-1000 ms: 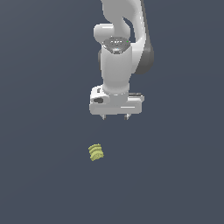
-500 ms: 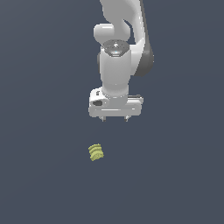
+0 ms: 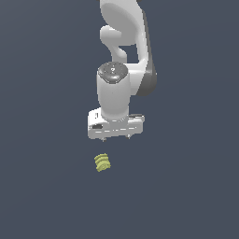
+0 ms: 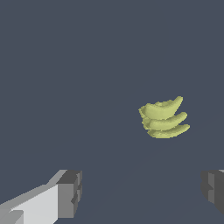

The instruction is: Pick up the object and move it to a goal position.

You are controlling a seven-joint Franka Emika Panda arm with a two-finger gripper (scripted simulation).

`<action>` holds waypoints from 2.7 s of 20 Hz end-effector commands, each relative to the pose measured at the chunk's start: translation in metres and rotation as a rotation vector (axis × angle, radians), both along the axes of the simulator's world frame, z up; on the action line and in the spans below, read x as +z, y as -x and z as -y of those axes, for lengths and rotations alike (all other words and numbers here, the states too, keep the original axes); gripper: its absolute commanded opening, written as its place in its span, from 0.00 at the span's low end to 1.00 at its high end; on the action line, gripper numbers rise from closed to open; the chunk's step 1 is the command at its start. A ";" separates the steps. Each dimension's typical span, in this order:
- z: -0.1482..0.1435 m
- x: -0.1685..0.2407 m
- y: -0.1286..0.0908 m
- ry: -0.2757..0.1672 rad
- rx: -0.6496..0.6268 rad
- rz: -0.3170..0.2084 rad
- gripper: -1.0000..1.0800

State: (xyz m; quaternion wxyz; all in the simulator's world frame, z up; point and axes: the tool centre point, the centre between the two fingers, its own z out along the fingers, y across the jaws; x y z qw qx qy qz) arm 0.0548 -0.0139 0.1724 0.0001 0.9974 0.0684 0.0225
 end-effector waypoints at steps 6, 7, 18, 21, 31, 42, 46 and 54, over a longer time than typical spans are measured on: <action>0.034 -0.042 -0.030 0.008 0.124 -0.024 0.96; 0.038 -0.047 -0.033 0.009 0.137 -0.027 0.96; 0.065 -0.081 -0.049 0.008 0.225 -0.044 0.96; 0.066 -0.082 -0.050 0.008 0.229 -0.044 0.96; 0.067 -0.113 -0.048 0.008 0.227 -0.045 0.96; 0.066 -0.132 -0.050 0.008 0.229 -0.044 0.00; 0.066 -0.132 -0.050 0.008 0.229 -0.044 0.00; 0.066 -0.131 -0.049 0.008 0.229 -0.044 0.00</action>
